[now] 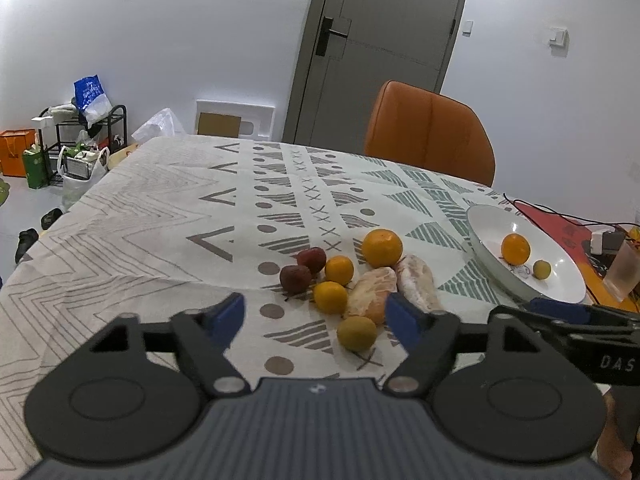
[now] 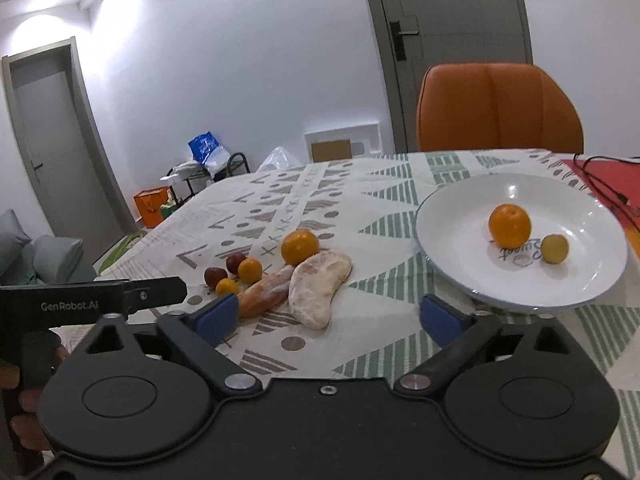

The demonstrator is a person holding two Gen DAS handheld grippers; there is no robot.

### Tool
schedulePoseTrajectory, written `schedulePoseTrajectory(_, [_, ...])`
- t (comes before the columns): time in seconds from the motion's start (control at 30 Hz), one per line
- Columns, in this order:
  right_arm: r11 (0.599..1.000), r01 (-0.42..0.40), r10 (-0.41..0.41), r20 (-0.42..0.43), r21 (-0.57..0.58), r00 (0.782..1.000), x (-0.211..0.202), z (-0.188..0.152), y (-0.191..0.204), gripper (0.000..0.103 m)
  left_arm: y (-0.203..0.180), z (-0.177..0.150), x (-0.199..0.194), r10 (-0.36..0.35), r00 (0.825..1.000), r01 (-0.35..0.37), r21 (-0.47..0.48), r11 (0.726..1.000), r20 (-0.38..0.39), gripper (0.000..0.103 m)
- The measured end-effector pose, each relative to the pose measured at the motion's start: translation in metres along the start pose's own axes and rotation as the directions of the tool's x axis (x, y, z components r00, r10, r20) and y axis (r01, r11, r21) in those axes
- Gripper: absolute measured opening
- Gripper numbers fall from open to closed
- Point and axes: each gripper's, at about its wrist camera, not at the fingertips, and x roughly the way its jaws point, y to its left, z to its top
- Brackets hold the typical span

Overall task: Organize fruits
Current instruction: 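Grasp a small mandarin with the left gripper while the right gripper grasps a pomelo segment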

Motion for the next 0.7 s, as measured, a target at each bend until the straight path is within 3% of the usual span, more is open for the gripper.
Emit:
schedulePoseTrajectory(0.5, [0.999,-0.027,0.026,-0.078,-0.017,0.997,0.035,0.001,0.008,0.051,0.006,0.005,0.032,-0.054,0.997,0.053,-0.019,0.998,-0.053,0.032])
schedulePoseTrajectory(0.7, [1.0,-0.026,0.026,-0.114,-0.003,0.993,0.051,0.001,0.008,0.048,0.008,0.008,0.044,-0.071,0.995,0.069,-0.025,0.997,-0.075,0.027])
